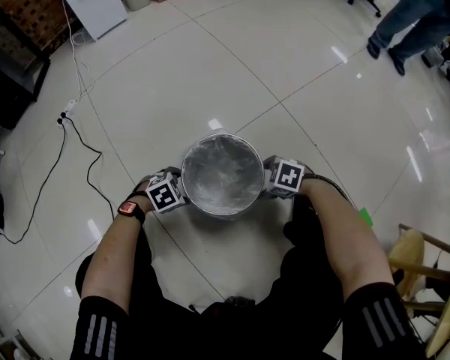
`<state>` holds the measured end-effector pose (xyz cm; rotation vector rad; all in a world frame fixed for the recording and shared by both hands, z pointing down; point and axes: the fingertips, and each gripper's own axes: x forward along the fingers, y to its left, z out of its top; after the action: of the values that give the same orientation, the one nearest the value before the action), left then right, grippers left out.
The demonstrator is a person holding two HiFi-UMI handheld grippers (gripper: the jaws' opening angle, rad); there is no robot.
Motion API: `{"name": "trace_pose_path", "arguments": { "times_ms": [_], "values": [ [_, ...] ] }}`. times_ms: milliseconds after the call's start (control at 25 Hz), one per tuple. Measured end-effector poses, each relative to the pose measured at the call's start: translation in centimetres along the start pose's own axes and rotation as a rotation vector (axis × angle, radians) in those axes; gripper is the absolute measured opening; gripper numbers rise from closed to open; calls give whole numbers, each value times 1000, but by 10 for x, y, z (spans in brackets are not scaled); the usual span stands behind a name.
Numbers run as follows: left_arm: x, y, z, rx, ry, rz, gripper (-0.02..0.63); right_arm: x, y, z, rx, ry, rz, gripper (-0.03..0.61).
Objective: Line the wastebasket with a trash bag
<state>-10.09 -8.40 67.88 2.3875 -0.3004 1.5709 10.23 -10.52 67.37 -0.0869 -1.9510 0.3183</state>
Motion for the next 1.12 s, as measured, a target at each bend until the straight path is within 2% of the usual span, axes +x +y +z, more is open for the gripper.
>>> {"name": "trace_pose_path", "arguments": {
  "times_ms": [240, 400, 560, 680, 880, 1000, 1120],
  "values": [
    [-12, -11, -7, 3, 25, -39, 367, -17, 9, -5, -20, 35, 31, 440],
    [-24, -32, -15, -29, 46, -84, 365, -34, 23, -5, 64, -19, 68, 440],
    [-45, -52, -6, -74, 33, -113, 365, -50, 27, -7, 97, -36, 18, 440],
    [-61, -51, -7, -82, 59, -60, 360, -55, 31, 3, 126, -67, -25, 440],
    [-70, -39, -6, -210, 31, 41, 341, -62, 26, 32, 282, -152, -141, 440],
    [-72, -24, 5, -259, 3, 148, 336, -67, 24, 46, 302, -187, -221, 440],
    [-73, -15, 8, -250, 24, 225, 334, -62, 25, 58, 269, -190, -287, 441]
  ]
}}
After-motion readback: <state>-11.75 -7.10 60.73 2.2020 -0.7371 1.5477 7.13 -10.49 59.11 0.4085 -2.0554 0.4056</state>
